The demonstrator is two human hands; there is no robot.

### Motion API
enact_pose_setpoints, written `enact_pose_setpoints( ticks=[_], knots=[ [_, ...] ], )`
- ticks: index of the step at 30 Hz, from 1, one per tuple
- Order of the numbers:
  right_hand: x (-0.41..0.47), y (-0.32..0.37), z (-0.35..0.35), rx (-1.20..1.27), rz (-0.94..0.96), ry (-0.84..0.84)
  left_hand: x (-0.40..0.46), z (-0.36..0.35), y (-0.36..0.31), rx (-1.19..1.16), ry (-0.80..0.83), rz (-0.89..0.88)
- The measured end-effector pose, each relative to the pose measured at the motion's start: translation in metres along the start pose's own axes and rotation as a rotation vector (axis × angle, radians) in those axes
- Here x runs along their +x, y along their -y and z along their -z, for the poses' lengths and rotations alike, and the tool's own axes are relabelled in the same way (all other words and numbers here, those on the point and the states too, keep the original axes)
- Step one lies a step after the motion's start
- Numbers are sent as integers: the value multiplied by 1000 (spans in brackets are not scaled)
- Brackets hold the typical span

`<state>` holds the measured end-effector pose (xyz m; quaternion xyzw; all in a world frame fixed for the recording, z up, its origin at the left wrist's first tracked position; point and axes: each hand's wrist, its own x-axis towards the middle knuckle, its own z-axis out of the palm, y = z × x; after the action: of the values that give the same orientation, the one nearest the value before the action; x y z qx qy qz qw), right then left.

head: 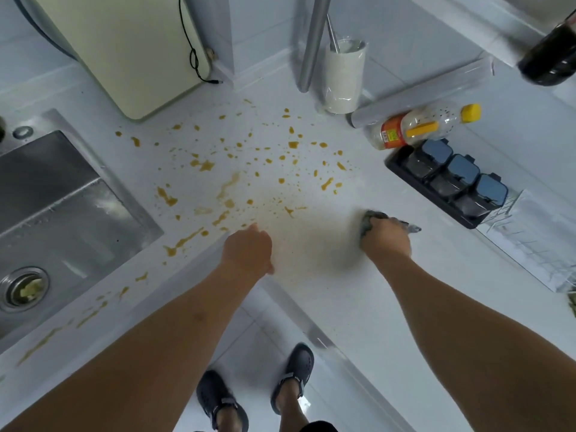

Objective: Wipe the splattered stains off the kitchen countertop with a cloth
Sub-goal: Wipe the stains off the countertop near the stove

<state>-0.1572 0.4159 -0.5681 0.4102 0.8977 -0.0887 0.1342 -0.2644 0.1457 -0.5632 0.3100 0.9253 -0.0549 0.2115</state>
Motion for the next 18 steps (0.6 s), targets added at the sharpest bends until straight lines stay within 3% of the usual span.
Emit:
enact_pose_setpoints(
  ticks=[3, 7, 11, 13, 18],
  knots=[
    [-14, 21, -8, 118, 8, 7, 2, 2, -4, 33, 10, -4],
    [-52, 90, -32, 214, 277, -60, 3, 7, -4, 31, 22, -14],
    [-74, 129, -44, 158, 504, -53, 2, 10, -8, 72, 20, -21],
    [-68, 113, -42, 182, 446, -38, 3, 9, -7, 68, 28, -17],
    [-20, 10, -13, 100, 88, -66, 6, 12, -6, 47, 53, -10]
  ],
)
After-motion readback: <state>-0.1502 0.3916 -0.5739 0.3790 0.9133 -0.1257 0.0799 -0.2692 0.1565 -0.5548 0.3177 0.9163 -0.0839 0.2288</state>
